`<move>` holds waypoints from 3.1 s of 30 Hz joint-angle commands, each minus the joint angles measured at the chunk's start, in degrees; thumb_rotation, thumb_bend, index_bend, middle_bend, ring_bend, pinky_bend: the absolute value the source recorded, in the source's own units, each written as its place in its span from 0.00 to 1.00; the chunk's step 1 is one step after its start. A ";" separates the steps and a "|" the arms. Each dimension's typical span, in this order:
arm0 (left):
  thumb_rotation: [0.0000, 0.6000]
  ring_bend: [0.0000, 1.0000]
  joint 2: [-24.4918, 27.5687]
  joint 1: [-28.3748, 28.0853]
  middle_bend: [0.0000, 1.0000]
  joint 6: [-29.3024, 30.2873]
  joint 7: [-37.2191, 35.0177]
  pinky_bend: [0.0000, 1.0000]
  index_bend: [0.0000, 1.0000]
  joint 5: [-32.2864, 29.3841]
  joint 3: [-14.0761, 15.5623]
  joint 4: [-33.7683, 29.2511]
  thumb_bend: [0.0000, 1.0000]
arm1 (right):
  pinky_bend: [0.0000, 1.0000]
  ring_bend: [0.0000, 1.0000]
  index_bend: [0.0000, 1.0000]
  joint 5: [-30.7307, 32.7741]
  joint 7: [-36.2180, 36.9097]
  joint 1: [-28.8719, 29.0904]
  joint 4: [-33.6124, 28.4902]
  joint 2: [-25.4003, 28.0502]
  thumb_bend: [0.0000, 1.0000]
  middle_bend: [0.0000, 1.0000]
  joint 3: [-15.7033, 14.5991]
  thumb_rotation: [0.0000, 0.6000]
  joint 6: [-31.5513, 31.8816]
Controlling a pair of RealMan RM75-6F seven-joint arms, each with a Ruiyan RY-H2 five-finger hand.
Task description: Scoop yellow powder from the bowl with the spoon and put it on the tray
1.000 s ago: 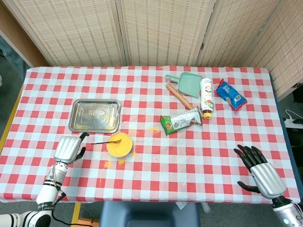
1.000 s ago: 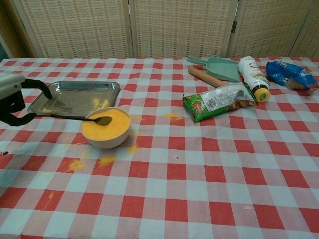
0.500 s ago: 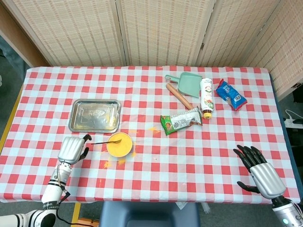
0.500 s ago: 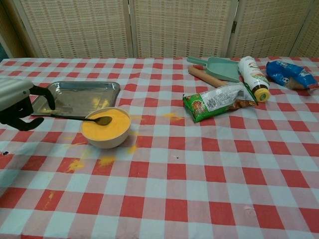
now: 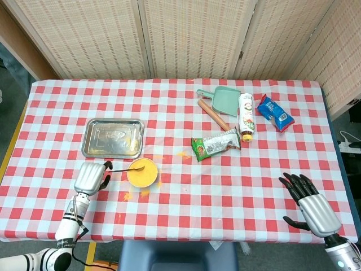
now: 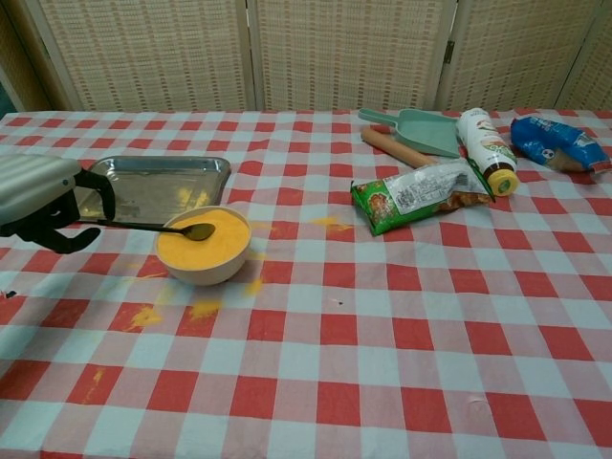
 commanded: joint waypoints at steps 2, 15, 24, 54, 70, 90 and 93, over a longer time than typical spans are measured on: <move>1.00 1.00 0.04 0.24 1.00 -0.65 -0.42 1.00 0.46 0.27 -0.53 -0.19 0.44 | 0.00 0.00 0.00 0.12 -0.12 -0.03 -0.04 0.01 0.09 0.00 0.04 1.00 -0.01; 1.00 1.00 -0.52 0.46 1.00 -2.37 -0.60 1.00 0.50 0.57 -2.18 0.40 0.45 | 0.00 0.00 0.00 0.46 -0.36 0.02 -0.12 0.02 0.09 0.00 0.13 1.00 -0.29; 1.00 1.00 -0.65 0.35 1.00 -3.74 -1.13 1.00 0.52 0.39 -2.88 0.49 0.45 | 0.00 0.00 0.00 0.78 -0.68 0.06 -0.16 -0.07 0.09 0.00 0.28 1.00 -0.46; 1.00 1.00 2.44 -0.23 1.00 -9.64 -3.04 1.00 0.49 -4.14 -4.69 -5.71 0.45 | 0.00 0.00 0.00 1.19 -0.91 -0.03 -0.16 -0.07 0.09 0.00 0.51 1.00 -0.45; 1.00 1.00 4.01 -0.97 1.00 -11.09 -4.55 1.00 0.51 -5.83 -5.01 -7.42 0.45 | 0.00 0.00 0.00 1.25 -0.70 -0.17 -0.04 0.03 0.09 0.00 0.58 1.00 -0.19; 1.00 1.00 4.05 -0.83 1.00 -9.86 -6.09 1.00 0.63 -4.74 -4.81 -7.00 0.49 | 0.00 0.00 0.00 1.15 -0.84 -0.10 -0.06 -0.04 0.09 0.00 0.53 1.00 -0.37; 1.00 1.00 3.79 -0.69 1.00 -8.78 -5.83 1.00 0.65 -3.73 -4.71 -6.72 0.50 | 0.00 0.00 0.00 1.17 -0.76 -0.09 -0.08 -0.01 0.09 0.00 0.53 1.00 -0.39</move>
